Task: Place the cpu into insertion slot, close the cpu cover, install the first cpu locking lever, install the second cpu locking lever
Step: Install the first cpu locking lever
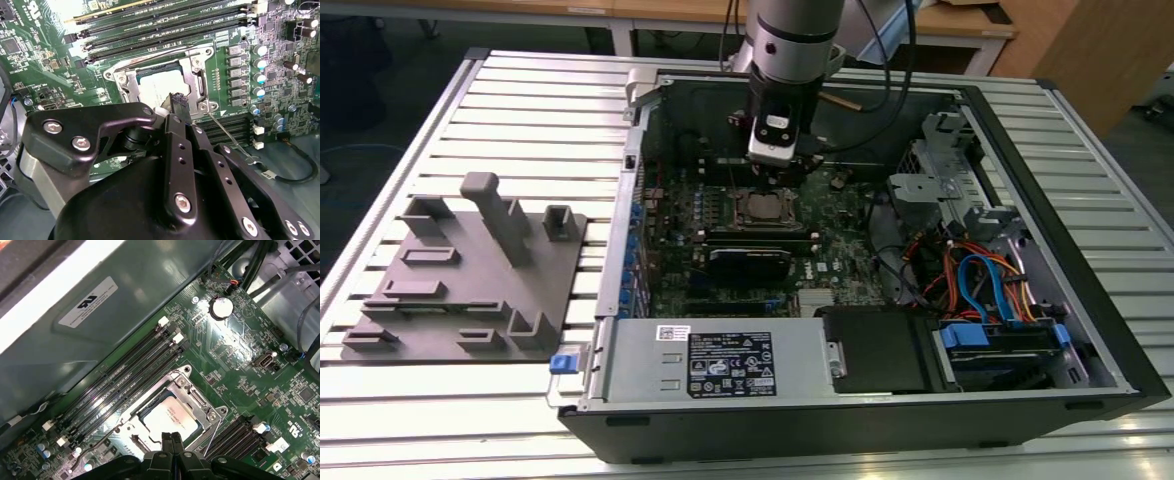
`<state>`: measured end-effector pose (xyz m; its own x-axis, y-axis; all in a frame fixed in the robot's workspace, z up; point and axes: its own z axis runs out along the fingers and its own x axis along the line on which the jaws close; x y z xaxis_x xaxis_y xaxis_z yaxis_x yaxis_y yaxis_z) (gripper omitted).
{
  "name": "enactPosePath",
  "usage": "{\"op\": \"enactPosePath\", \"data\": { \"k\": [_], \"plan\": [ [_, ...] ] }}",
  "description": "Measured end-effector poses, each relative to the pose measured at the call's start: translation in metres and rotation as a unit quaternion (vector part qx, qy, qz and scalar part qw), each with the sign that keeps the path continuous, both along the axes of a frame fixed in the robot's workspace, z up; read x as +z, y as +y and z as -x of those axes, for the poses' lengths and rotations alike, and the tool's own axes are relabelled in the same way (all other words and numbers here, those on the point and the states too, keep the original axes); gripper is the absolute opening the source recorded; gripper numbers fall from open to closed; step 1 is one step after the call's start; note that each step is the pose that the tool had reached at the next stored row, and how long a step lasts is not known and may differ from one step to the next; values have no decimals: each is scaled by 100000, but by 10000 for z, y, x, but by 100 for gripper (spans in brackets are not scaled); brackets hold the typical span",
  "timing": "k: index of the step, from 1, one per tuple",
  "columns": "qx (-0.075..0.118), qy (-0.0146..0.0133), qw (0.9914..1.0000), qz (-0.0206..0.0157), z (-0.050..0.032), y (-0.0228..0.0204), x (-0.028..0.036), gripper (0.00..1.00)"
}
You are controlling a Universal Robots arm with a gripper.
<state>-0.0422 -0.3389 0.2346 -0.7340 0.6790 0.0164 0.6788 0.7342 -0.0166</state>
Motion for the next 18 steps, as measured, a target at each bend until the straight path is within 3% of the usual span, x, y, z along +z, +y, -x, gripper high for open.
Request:
{"op": "enactPosePath", "data": {
  "k": [13, 18],
  "plan": [
    [142, 3, 100000, -1, 0, 0, 0, 10],
    [2579, -1, 99967, -3, 0, 0, 0, 10]
  ]
}}
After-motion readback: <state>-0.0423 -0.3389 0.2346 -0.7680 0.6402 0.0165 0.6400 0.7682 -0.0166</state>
